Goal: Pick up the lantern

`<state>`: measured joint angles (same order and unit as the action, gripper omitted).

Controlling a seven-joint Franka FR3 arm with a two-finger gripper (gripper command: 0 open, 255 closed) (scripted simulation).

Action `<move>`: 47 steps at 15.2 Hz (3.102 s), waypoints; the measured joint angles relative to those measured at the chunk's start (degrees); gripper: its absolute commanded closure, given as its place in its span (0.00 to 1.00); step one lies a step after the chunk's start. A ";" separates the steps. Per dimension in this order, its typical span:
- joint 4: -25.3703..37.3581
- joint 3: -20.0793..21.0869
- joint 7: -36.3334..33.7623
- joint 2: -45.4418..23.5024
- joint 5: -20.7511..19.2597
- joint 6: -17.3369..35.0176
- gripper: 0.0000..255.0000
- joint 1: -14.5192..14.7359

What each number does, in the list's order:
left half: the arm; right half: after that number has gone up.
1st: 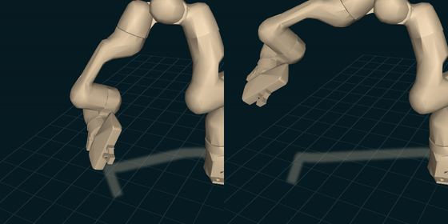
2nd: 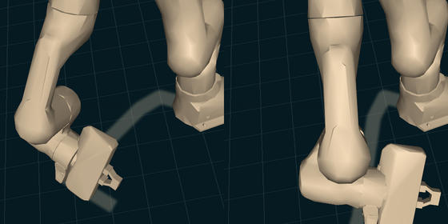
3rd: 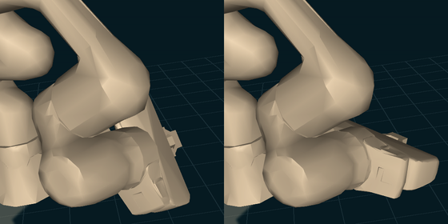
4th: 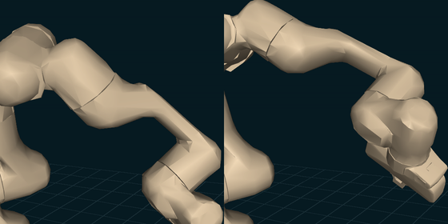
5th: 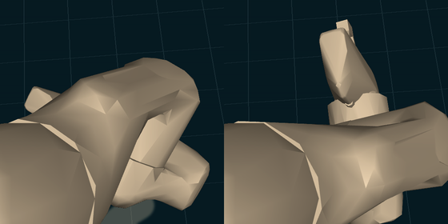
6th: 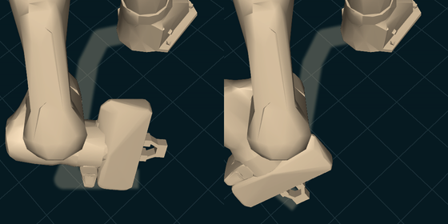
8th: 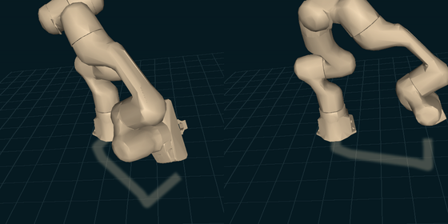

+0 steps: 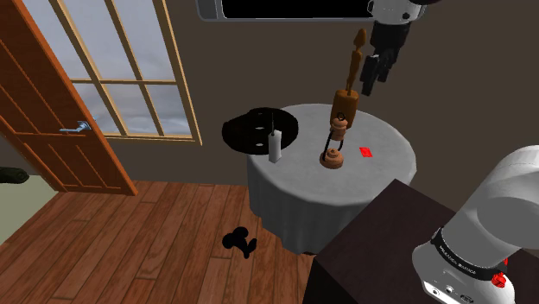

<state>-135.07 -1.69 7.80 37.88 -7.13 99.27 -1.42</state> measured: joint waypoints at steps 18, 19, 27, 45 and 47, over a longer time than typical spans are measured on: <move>8.36 -14.24 15.31 -31.93 3.43 24.00 0.00 -3.94; 9.60 -14.69 16.31 -34.21 4.39 24.93 0.00 -4.09; 21.60 -16.33 25.39 -52.18 13.32 29.26 0.00 -7.79; 21.96 -15.54 27.80 -58.06 16.23 34.35 1.00 -9.18; 21.95 -15.53 27.76 -58.06 16.22 34.37 1.00 -9.17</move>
<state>-113.12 -17.23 35.56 -20.18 9.09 133.64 -10.58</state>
